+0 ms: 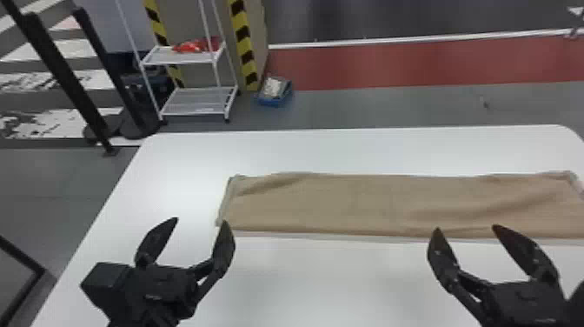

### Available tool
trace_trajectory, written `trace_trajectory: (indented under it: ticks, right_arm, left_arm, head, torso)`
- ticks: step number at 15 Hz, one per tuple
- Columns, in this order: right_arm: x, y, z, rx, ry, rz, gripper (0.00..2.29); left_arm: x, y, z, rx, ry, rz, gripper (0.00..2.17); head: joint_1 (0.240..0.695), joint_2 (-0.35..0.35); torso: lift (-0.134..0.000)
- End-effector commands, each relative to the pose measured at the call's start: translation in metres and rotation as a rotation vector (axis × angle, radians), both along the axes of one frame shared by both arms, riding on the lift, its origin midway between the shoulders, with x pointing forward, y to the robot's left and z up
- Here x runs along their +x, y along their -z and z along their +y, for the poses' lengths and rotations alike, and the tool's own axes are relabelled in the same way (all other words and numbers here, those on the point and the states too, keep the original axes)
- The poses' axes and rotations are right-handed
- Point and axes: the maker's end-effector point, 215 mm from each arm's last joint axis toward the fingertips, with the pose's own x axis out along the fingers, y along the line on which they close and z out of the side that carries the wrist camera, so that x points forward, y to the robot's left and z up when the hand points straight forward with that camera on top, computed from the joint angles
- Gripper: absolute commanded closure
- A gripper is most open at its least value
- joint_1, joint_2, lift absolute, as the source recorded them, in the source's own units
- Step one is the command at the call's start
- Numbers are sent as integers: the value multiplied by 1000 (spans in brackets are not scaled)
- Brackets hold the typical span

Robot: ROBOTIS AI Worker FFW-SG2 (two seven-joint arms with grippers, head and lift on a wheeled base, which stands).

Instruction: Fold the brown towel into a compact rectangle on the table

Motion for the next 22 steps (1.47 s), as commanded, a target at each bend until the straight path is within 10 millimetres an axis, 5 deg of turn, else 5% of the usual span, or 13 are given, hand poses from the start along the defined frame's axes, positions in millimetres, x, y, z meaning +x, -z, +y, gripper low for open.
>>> trace_trajectory:
  ticks: [1, 5, 13, 17, 22]
  right_arm:
    - [1, 1, 1, 1, -1, 1, 140]
    - [2, 4, 1, 2, -2, 6, 140]
    - [5, 14, 4, 6, -6, 23, 140]
    - [6, 17, 4, 5, -7, 27, 140]
    - [9, 17, 4, 1, -7, 30, 140]
  left_arm:
    - [4, -1, -1, -8, 0, -2, 113]
    - [35, 15, -11, -38, 22, 92, 130]
    - [116, 40, 7, -82, -3, 236, 137]
    - [129, 62, 28, -103, -42, 300, 137]
    - [130, 98, 20, -156, 0, 420, 140]
  head:
    - [695, 147]
    - [695, 141]
    - [695, 132]
    - [695, 143]
    - [695, 161]
  torso:
    - [-126]
    - [-126]
    - [-126]
    - [-126]
    - [-126]
